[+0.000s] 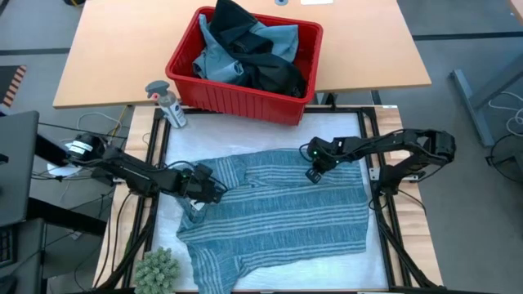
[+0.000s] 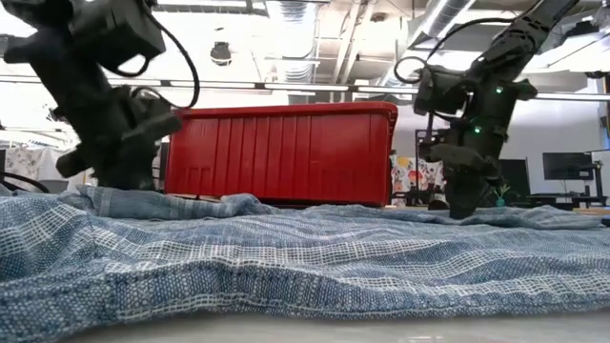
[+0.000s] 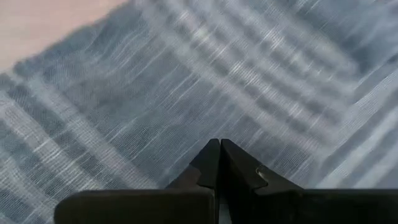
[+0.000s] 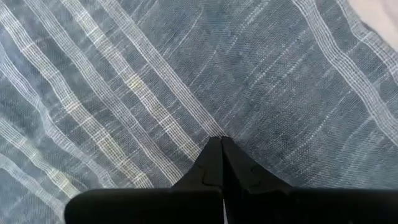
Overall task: Fold Laundry from Bin
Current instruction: Fold the light blue shirt
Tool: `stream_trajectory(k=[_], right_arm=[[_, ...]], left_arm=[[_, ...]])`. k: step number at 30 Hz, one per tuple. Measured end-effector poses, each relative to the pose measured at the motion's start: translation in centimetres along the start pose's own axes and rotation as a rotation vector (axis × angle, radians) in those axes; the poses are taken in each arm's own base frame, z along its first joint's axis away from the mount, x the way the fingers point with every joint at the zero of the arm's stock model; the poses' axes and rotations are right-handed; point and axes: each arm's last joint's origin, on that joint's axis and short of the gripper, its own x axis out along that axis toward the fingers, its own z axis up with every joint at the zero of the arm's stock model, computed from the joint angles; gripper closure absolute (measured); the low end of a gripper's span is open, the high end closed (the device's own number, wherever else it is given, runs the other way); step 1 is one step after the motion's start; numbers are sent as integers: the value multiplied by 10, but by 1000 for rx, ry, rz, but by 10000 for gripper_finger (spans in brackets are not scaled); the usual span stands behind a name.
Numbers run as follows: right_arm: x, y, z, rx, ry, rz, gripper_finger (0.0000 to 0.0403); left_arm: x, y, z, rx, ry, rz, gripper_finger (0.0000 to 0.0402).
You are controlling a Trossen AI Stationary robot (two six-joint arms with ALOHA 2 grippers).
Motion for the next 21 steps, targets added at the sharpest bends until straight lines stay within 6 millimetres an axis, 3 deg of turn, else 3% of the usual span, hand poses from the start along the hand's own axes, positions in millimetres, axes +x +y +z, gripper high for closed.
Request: stream_trajectory(k=[10,21], right_arm=[[5,-16,3,65,-41,-25,388],[4,-34,11,99,-69,-49,382]], left_arm=[[23,31,11,45,50,87,401],[38,47,53,101,19,100,401]])
